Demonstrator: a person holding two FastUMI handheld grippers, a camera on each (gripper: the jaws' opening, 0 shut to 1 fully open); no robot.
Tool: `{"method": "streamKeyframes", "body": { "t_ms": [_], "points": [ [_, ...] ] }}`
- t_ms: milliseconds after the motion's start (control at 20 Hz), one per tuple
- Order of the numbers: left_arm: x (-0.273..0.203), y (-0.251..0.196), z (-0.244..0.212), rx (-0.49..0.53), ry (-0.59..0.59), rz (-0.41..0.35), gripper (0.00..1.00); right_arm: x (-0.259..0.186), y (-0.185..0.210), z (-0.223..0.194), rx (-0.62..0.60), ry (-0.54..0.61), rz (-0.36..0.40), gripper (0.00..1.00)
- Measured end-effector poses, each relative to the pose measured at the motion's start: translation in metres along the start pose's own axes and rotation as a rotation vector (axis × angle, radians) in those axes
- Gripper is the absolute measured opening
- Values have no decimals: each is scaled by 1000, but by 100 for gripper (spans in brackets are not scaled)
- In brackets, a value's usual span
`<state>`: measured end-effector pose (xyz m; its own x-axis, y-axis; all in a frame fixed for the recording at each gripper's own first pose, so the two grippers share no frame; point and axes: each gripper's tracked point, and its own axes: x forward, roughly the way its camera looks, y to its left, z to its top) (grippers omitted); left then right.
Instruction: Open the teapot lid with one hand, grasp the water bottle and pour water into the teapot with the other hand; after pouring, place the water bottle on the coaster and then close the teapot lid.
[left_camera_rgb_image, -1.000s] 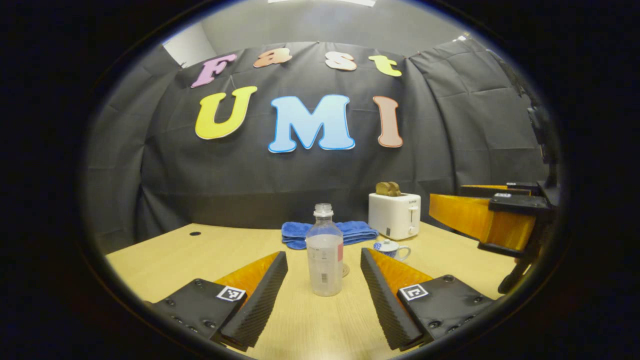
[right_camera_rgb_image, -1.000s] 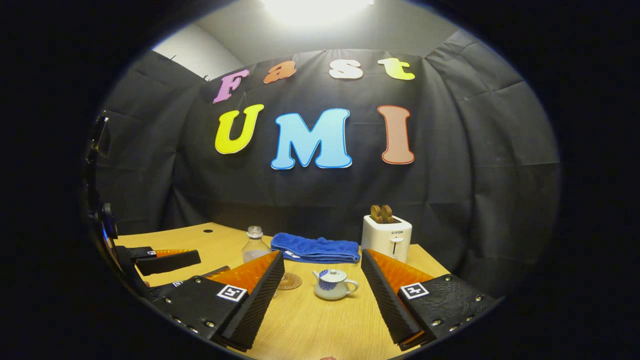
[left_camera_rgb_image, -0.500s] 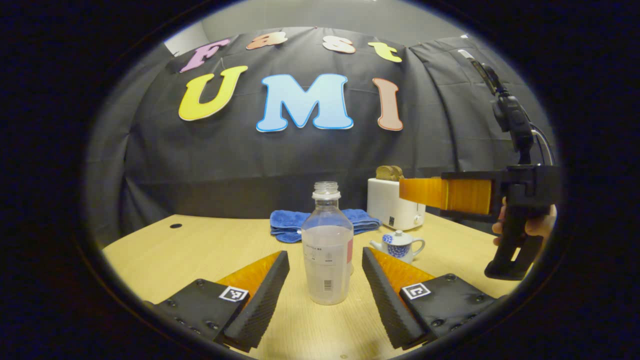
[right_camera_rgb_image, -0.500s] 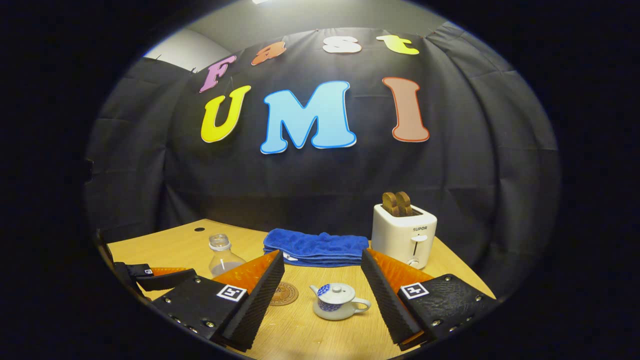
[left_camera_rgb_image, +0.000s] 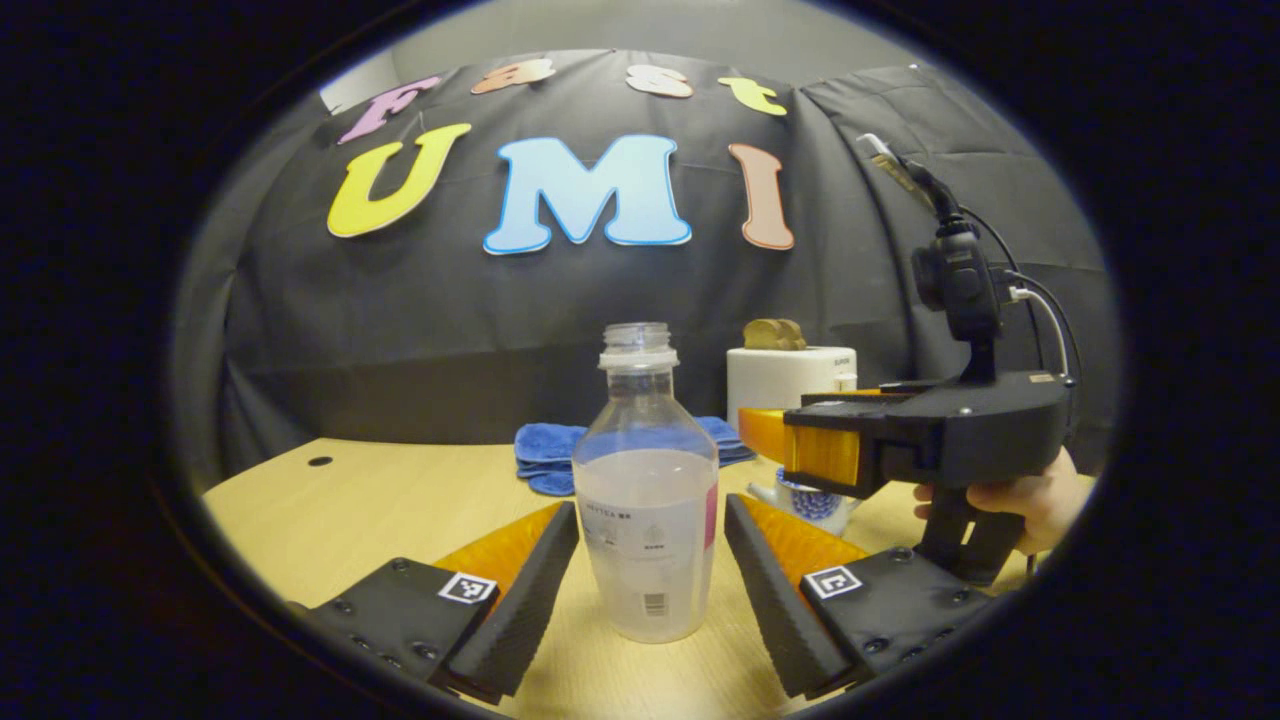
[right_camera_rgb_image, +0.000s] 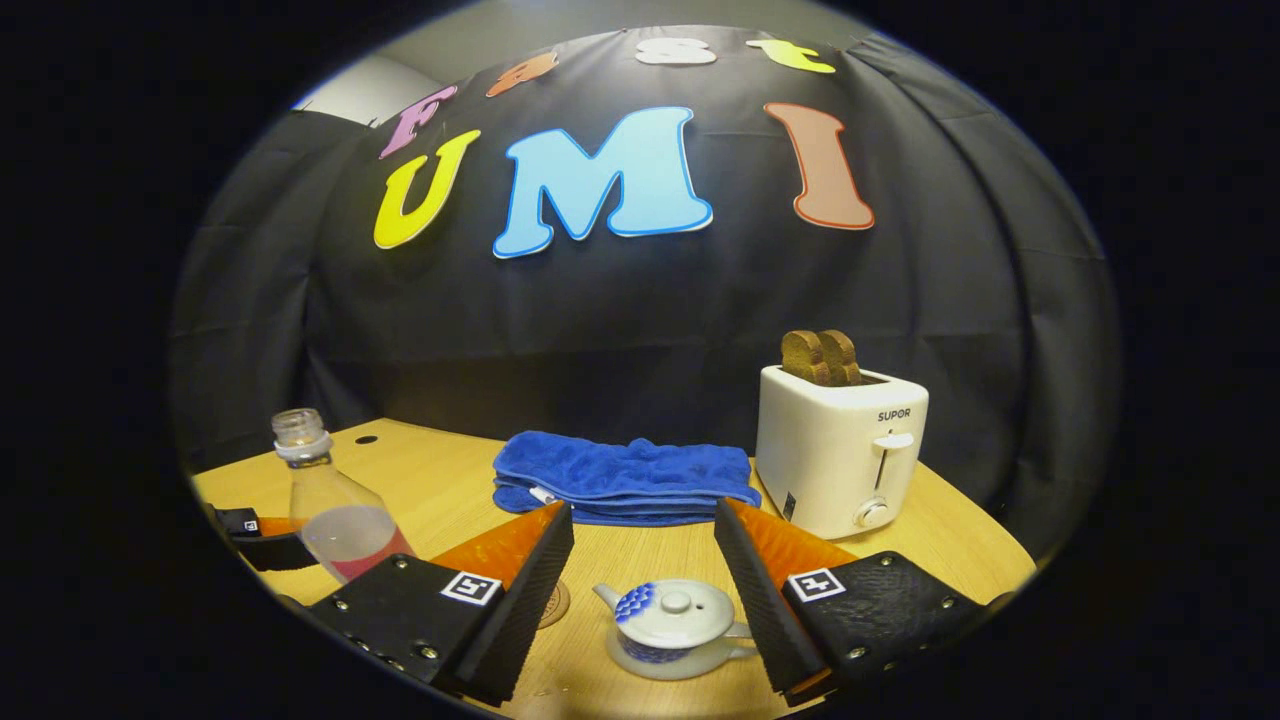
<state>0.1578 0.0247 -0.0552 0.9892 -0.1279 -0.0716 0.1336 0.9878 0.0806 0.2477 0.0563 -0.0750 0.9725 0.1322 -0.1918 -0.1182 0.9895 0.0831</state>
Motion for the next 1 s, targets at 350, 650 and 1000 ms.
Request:
{"method": "streamKeyframes", "body": {
  "t_ms": [350, 650, 1000],
  "points": [
    [5, -1, 9, 10, -26, -17, 100, 18, -3, -34, 11, 79, -2, 70],
    [-1, -1, 14, -18, -27, -30, 100, 23, -11, -32, -19, 89, -45, 49],
    [-1, -1, 8, -23, 0, -28, 89, 22, -13, -30, -18, 93, -45, 19]
  ]
}}
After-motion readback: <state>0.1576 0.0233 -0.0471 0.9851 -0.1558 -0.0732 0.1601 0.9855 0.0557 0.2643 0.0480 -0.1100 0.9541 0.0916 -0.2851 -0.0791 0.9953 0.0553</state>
